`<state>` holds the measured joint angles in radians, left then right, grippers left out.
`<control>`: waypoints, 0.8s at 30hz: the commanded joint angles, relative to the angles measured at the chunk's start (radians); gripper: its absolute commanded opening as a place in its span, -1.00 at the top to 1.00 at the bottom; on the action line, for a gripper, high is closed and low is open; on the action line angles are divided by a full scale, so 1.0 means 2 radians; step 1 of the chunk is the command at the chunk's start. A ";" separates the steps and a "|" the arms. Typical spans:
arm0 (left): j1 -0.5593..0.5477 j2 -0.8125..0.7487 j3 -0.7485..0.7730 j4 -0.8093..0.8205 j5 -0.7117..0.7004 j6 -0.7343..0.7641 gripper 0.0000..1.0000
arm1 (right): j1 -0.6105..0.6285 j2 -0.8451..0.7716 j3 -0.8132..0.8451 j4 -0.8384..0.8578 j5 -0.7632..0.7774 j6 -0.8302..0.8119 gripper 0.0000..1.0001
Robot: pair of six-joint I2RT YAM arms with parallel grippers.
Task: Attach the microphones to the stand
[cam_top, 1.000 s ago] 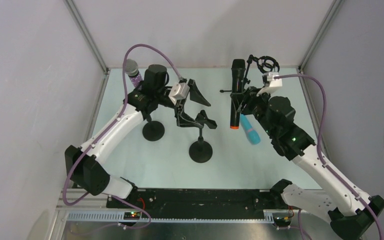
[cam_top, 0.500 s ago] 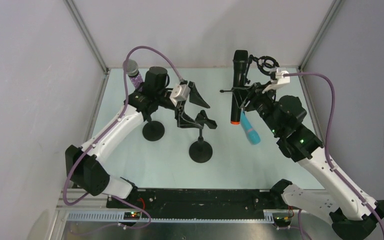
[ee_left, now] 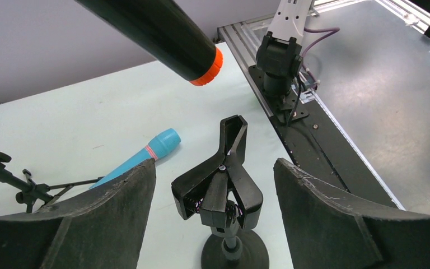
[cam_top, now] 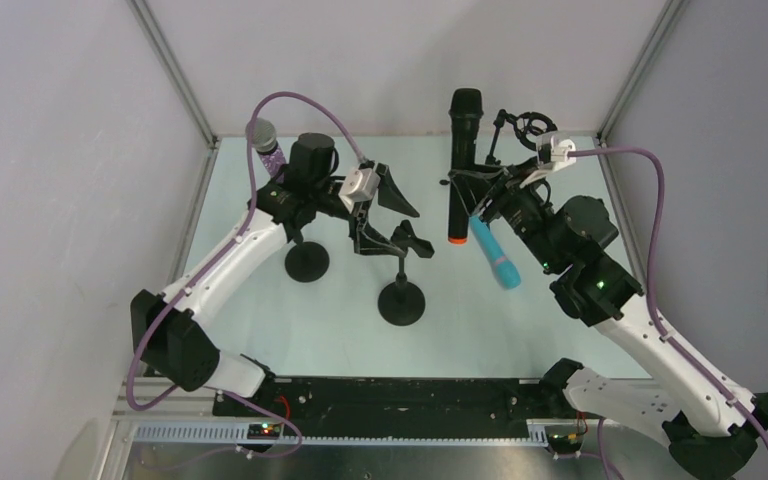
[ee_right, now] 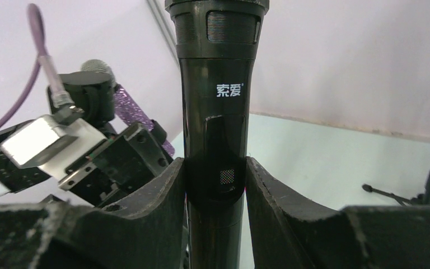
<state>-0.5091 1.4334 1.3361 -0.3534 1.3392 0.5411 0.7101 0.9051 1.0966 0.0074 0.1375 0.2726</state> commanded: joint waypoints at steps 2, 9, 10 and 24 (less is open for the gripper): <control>0.004 0.004 -0.005 0.005 0.003 0.004 -0.57 | 0.009 0.000 0.032 0.061 -0.016 -0.016 1.00; 0.002 -0.003 -0.018 0.005 -0.013 0.027 -0.23 | 0.010 -0.001 0.032 0.055 -0.016 -0.013 1.00; 0.002 -0.007 -0.023 0.005 -0.014 0.029 -0.22 | 0.010 0.000 0.032 0.056 -0.018 -0.011 1.00; -0.007 -0.075 -0.077 0.003 -0.074 0.051 0.46 | 0.024 0.019 0.029 0.080 -0.009 -0.019 1.00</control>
<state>-0.5163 1.3190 1.1969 -0.3325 1.2362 0.6102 0.7525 0.9524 1.1076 0.0734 0.1112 0.2489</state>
